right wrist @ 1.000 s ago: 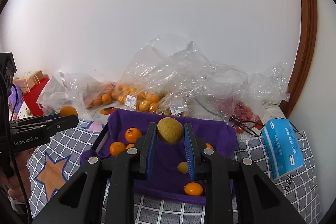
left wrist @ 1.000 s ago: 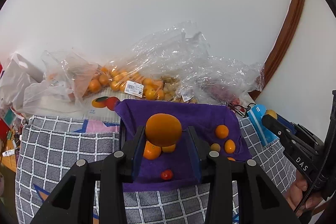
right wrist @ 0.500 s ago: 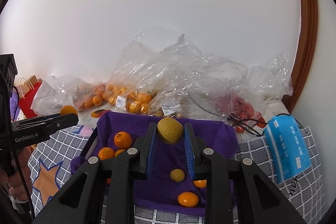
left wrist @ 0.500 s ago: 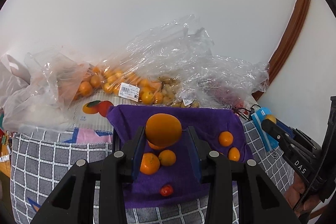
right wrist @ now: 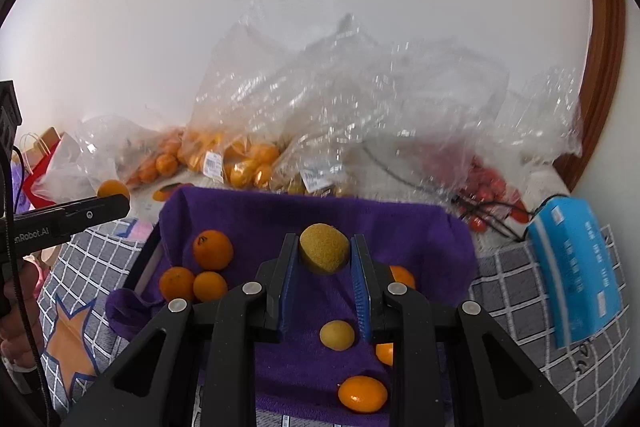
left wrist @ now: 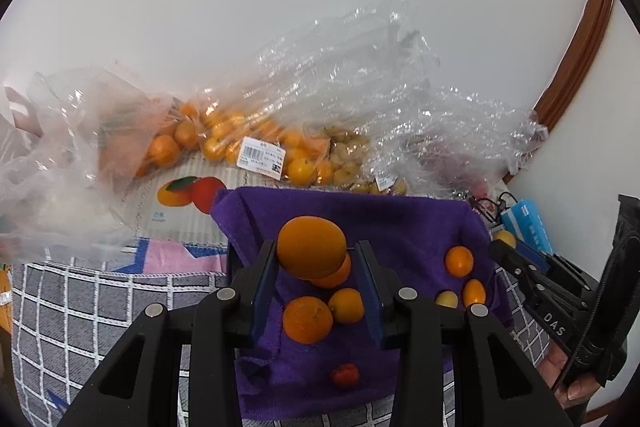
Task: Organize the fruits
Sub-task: 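Carry both held fruits over the purple towel and lower them onto it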
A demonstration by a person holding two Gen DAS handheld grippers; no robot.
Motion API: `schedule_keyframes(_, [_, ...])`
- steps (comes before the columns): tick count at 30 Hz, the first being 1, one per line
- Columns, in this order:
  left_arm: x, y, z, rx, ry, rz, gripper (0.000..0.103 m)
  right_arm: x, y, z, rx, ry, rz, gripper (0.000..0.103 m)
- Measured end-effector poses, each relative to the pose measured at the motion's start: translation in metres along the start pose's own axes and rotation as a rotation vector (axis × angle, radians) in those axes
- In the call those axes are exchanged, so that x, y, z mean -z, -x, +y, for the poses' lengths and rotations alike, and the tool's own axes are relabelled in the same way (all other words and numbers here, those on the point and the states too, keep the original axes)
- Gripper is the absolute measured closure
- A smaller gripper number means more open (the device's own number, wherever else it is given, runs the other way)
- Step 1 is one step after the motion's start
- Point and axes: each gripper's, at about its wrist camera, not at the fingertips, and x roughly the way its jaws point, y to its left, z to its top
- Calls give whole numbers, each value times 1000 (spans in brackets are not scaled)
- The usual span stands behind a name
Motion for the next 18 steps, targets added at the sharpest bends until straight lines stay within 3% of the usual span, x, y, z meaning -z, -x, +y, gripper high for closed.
schedule_keyframes(18, [12,-47,-4,40,-34,89,66,28,-66,-2,11,6,137,77])
